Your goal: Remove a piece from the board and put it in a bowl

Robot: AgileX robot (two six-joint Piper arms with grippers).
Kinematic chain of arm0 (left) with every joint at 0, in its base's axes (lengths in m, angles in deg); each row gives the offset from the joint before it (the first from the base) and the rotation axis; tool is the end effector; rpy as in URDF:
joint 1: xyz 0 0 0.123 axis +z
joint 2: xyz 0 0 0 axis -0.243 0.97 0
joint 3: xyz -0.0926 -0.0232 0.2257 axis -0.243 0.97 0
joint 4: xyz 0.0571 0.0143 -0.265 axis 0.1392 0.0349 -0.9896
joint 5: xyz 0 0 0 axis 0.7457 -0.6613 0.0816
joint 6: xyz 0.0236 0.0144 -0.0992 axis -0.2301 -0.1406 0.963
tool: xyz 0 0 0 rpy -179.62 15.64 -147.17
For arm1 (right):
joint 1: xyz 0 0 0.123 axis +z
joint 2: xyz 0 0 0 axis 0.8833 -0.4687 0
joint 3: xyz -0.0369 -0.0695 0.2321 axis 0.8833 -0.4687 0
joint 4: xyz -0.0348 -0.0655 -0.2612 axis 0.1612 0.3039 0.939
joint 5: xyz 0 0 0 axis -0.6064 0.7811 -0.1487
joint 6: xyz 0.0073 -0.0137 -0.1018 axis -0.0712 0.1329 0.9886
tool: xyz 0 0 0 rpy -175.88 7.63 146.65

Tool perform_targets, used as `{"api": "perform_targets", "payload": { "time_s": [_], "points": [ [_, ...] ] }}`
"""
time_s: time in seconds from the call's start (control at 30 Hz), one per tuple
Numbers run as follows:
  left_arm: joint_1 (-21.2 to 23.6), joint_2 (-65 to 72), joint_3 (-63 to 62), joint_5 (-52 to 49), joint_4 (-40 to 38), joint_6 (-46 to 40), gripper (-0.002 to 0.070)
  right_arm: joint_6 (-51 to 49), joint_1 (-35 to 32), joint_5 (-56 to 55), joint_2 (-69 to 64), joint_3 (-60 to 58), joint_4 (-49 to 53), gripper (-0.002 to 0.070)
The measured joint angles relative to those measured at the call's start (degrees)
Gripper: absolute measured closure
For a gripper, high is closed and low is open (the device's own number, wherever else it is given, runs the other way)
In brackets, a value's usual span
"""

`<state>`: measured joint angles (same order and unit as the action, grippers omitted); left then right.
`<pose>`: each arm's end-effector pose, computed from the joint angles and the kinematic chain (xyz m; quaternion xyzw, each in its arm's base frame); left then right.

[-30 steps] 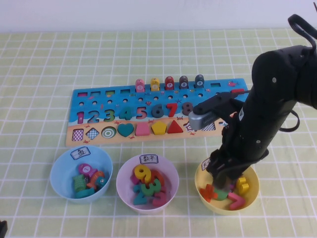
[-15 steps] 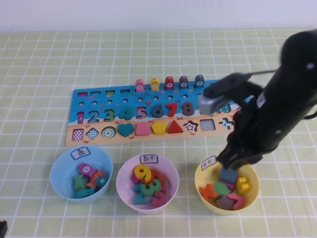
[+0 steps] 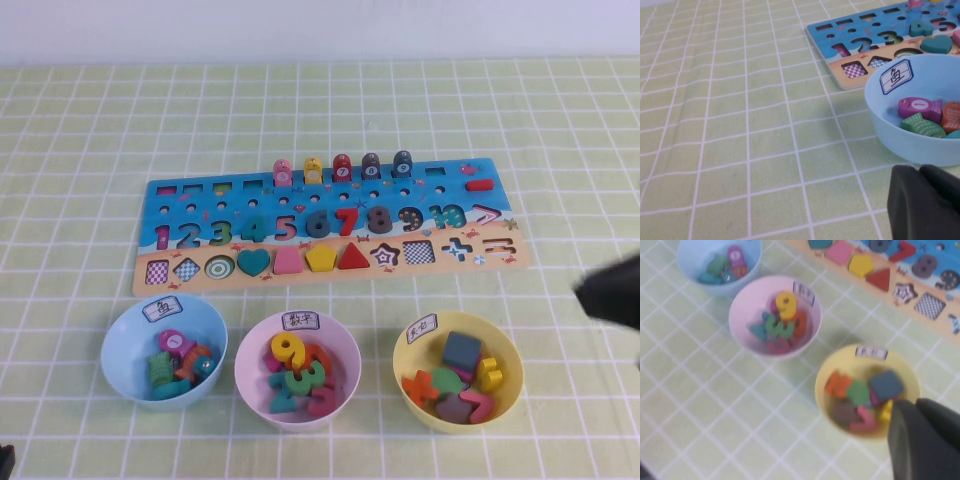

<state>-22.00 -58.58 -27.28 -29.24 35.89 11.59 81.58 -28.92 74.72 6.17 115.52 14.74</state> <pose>0.1236 -0.0164 0.1686 0.0941 0.7982 -0.0078 0.5949 0.1826 0.1389 0.3464 -0.3257 0.8649 0.1648 0.3445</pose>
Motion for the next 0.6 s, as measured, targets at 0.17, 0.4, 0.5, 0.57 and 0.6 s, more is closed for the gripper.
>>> {"api": "perform_targets", "payload": {
  "time_s": [0.17, 0.4, 0.5, 0.57, 0.6],
  "points": [
    [0.00, 0.00, 0.00, 0.00, 0.00, 0.00, 0.0680, 0.00, 0.00, 4.79, 10.07, -7.26, 3.31, 0.0691],
    [0.00, 0.00, 0.00, 0.00, 0.00, 0.00, 0.0680, 0.00, 0.00, -5.54, 22.54, -17.30, 9.33, 0.0691],
    [0.00, 0.00, 0.00, 0.00, 0.00, 0.00, 0.0680, 0.00, 0.00, -16.02, 28.00, -23.37, 9.73, 0.0691],
    [0.00, 0.00, 0.00, 0.00, 0.00, 0.00, 0.0680, 0.00, 0.00, -23.26, 30.91, -27.91, 10.21, 0.0691],
    [0.00, 0.00, 0.00, 0.00, 0.00, 0.00, 0.0680, 0.00, 0.00, -25.93, 31.86, -29.71, 10.32, 0.0691]
  ]
}}
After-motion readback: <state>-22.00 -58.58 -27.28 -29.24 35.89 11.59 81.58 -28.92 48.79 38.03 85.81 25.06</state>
